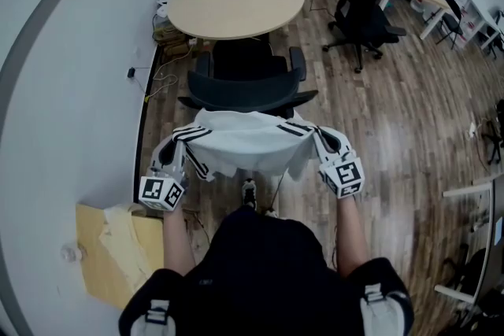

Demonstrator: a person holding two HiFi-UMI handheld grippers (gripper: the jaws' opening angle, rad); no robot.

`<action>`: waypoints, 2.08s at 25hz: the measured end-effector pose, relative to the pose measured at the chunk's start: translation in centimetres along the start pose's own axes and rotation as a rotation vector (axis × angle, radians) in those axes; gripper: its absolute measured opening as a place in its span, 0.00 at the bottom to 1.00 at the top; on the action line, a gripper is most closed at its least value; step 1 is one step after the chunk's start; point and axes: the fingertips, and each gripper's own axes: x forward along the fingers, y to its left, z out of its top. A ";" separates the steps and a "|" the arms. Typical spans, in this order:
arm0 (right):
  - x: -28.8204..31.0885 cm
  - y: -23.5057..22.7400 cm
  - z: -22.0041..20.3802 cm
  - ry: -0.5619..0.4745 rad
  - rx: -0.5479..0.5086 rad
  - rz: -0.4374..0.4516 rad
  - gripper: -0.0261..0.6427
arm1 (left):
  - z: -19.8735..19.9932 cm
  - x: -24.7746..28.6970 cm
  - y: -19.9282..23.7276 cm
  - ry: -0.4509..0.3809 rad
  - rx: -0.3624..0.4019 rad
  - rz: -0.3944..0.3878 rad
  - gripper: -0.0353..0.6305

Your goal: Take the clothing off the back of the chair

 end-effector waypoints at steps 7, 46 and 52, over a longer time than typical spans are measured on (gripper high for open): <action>-1.8 1.2 -0.8 0.013 0.004 -0.004 0.04 | -1.1 -1.7 -1.1 0.019 -0.001 0.000 0.07; -5.5 3.6 -3.8 0.057 -0.049 0.055 0.04 | -3.7 -7.4 -3.9 0.064 -0.002 0.053 0.07; -5.4 3.4 -3.4 0.062 -0.037 0.046 0.04 | -3.6 -7.4 -3.7 0.066 -0.009 0.045 0.07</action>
